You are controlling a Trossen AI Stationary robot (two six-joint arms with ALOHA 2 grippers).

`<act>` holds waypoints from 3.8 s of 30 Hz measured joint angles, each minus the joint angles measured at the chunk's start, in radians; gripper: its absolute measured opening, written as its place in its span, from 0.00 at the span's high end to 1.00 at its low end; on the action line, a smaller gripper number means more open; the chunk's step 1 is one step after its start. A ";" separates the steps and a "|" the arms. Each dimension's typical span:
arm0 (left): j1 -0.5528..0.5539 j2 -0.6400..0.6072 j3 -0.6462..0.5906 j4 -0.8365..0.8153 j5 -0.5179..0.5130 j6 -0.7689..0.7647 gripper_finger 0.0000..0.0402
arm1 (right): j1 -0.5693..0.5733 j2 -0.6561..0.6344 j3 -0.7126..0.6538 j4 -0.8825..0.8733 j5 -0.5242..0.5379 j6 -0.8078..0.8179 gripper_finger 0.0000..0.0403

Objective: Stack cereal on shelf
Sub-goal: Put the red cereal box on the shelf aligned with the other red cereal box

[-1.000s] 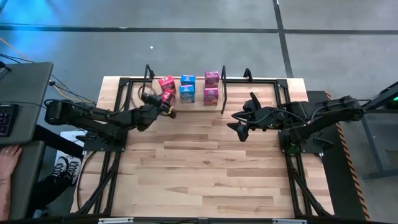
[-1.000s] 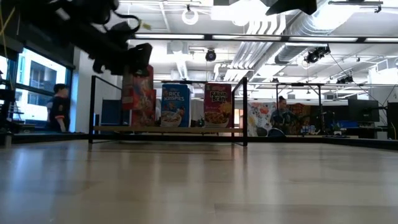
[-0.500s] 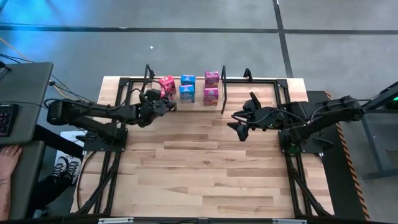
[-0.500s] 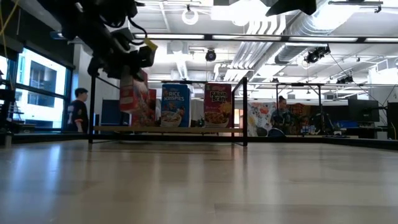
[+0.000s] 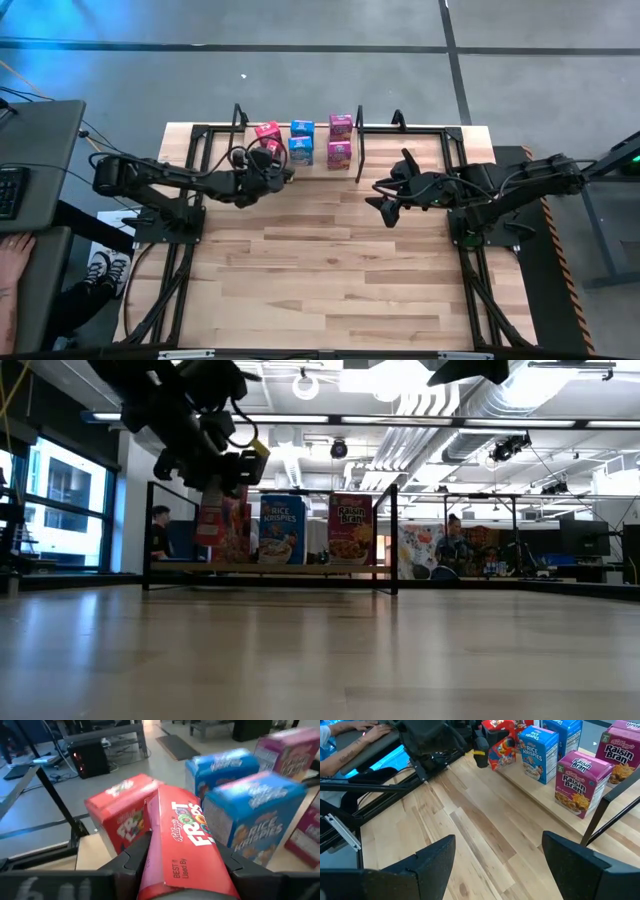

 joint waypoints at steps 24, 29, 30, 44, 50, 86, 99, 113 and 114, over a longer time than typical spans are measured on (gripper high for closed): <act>0.055 0.057 -0.001 0.016 0.038 0.004 0.66 | 0.000 0.000 0.000 0.000 -0.001 -0.002 0.28; 0.066 0.057 -0.001 0.032 0.049 0.004 0.57 | 0.000 0.000 0.000 0.000 -0.001 0.000 0.28; 0.067 0.057 -0.001 0.036 0.049 0.004 0.55 | 0.000 0.000 0.000 0.000 -0.001 0.000 0.28; 0.069 -0.010 -0.002 0.041 0.051 0.109 0.46 | 0.000 0.000 0.000 0.000 0.004 0.000 0.28; 0.068 -0.090 -0.002 0.040 0.076 0.185 0.46 | 0.000 0.000 0.000 0.000 0.005 0.000 0.28; -0.203 0.052 -0.066 0.373 -0.066 0.004 1.00 | 0.000 0.000 0.000 -0.001 0.008 -0.011 0.28; -0.149 0.069 -0.066 0.176 -0.066 -0.153 1.00 | 0.000 0.000 0.000 -0.002 0.004 -0.025 0.28; -0.128 0.069 -0.066 0.039 -0.090 -0.290 1.00 | 0.000 0.000 0.000 -0.002 0.005 -0.026 0.28; -0.123 0.069 -0.066 0.038 -0.085 -0.305 1.00 | 0.000 0.000 0.000 -0.002 0.005 -0.026 0.28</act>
